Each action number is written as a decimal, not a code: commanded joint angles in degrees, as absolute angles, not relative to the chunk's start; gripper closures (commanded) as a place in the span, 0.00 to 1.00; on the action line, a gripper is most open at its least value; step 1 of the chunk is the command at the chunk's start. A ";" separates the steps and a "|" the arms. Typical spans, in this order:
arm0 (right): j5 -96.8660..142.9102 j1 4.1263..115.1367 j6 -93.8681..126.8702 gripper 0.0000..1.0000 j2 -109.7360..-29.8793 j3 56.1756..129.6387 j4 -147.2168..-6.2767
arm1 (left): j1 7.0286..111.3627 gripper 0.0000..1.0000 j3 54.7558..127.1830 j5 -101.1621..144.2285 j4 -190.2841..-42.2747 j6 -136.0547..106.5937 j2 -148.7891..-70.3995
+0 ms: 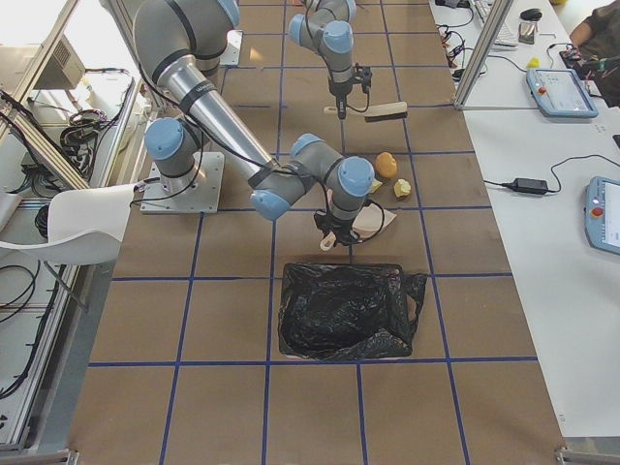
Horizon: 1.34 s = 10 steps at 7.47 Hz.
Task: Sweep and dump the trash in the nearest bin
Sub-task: 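Sweep the potato and cubes with the brush into the held dustpan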
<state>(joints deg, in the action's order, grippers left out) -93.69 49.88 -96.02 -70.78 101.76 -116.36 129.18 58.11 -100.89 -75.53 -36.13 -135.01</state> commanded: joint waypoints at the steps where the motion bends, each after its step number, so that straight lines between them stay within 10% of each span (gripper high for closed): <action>1: -94.66 51.15 -97.55 0.76 -69.97 101.69 -117.68 | 129.11 1.00 46.88 -105.27 -77.61 -25.99 -142.97; 10: -94.66 54.93 -99.32 0.75 -66.27 98.97 -121.73 | 134.27 0.99 43.07 -98.46 -78.05 -7.04 -147.92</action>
